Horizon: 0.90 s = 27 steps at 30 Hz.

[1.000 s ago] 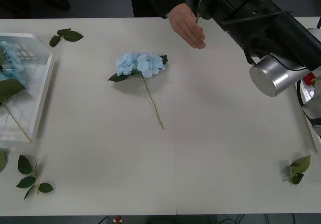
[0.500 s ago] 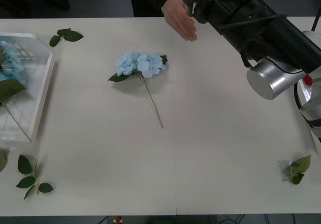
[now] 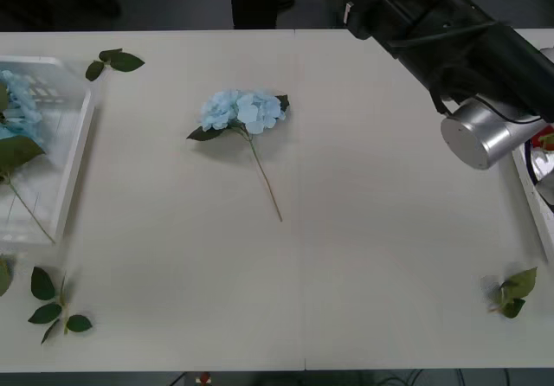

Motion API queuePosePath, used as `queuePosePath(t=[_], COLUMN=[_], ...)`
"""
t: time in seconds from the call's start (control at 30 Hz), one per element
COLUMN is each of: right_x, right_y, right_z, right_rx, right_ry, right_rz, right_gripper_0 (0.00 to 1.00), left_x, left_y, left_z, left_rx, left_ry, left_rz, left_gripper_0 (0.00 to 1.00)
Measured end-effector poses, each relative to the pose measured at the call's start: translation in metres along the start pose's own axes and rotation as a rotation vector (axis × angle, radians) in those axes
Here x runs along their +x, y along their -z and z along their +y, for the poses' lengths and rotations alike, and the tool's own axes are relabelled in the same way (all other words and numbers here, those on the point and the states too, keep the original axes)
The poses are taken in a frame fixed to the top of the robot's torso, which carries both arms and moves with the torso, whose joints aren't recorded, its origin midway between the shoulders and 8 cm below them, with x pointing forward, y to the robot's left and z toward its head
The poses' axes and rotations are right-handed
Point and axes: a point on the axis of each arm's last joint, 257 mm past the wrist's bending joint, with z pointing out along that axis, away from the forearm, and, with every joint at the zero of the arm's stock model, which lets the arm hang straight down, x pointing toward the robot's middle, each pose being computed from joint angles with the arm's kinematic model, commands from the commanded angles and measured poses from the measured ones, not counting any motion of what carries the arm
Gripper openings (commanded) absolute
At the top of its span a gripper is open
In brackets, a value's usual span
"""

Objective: Place the red flowers into the right box and the blue flowers into the left box. If a person shows an open palm, hand one flower to the person first, then continue sorting.

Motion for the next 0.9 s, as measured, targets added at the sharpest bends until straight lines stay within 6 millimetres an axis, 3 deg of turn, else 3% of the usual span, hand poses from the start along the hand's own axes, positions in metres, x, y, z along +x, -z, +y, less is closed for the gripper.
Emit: queuePosePath(t=[0.27, 0.47, 0.63, 0.8, 0.9], right_x=[0.026, 0.051, 0.071, 0.093, 0.101], right_y=[0.039, 0.074, 0.093, 0.108, 0.115], right_z=[-0.035, -0.07, -0.079, -0.073, -0.066], right_rx=[0.007, 0.03, 0.043, 0.046, 0.042], right_ry=[0.139, 0.323, 0.279, 0.142, 0.078], right_rz=[0.104, 0.204, 0.253, 0.294, 0.307], right_gripper_0=[1.0, 1.0, 1.0, 1.0, 1.0], left_x=[-0.034, -0.045, -0.036, -0.022, -0.008], left_y=[-0.028, -0.062, -0.085, -0.097, -0.099], left_z=[-0.076, -0.146, -0.213, -0.281, -0.317], left_rx=[0.029, 0.021, 0.033, 0.058, 0.045], left_ry=[0.141, 0.092, 0.254, 0.179, 0.232], left_rz=[0.015, -0.005, 0.005, 0.01, 0.034], left_gripper_0=[1.0, 1.0, 1.0, 1.0, 1.0])
